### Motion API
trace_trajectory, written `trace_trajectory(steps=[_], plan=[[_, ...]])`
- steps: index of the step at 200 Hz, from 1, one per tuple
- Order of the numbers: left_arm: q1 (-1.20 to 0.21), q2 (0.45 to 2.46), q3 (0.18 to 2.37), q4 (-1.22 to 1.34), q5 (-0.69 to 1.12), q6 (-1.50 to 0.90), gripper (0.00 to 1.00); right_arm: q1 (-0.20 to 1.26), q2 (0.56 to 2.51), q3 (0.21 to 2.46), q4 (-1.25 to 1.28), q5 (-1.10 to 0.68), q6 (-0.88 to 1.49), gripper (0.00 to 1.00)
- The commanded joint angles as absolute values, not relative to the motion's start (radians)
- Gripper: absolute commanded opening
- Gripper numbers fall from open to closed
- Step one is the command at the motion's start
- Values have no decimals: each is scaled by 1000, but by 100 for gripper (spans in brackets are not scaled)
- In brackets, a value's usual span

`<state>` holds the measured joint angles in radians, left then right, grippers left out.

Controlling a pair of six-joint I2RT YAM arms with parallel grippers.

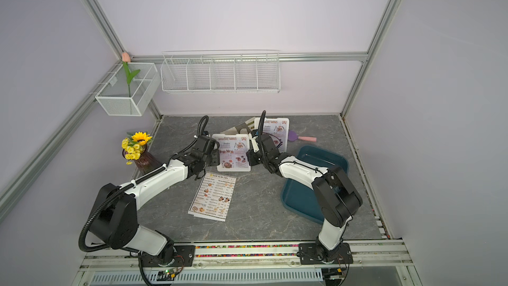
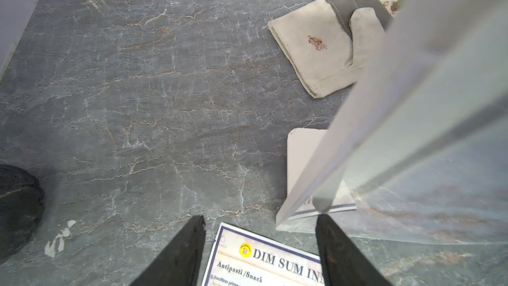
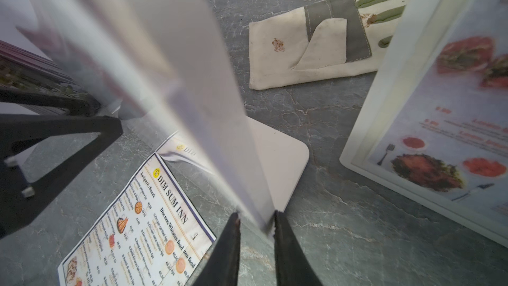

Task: Replace the menus in the menu holders
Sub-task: Adjust the menu holder at the center of the board.

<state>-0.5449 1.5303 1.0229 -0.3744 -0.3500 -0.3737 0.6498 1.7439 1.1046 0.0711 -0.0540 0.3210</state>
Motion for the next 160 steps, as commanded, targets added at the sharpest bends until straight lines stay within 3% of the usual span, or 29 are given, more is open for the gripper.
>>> trace_trajectory(steps=[1, 92, 160], plan=[[-542, 1545, 1054, -393, -348, -404, 67, 655, 1754, 1135, 60, -65, 309, 25], [-543, 1357, 1131, -575, -391, -417, 68, 657, 1519, 1327, -278, 36, 298, 34], [-542, 1377, 1216, -590, -423, -390, 69, 670, 1759, 1659, -386, 85, 245, 38]])
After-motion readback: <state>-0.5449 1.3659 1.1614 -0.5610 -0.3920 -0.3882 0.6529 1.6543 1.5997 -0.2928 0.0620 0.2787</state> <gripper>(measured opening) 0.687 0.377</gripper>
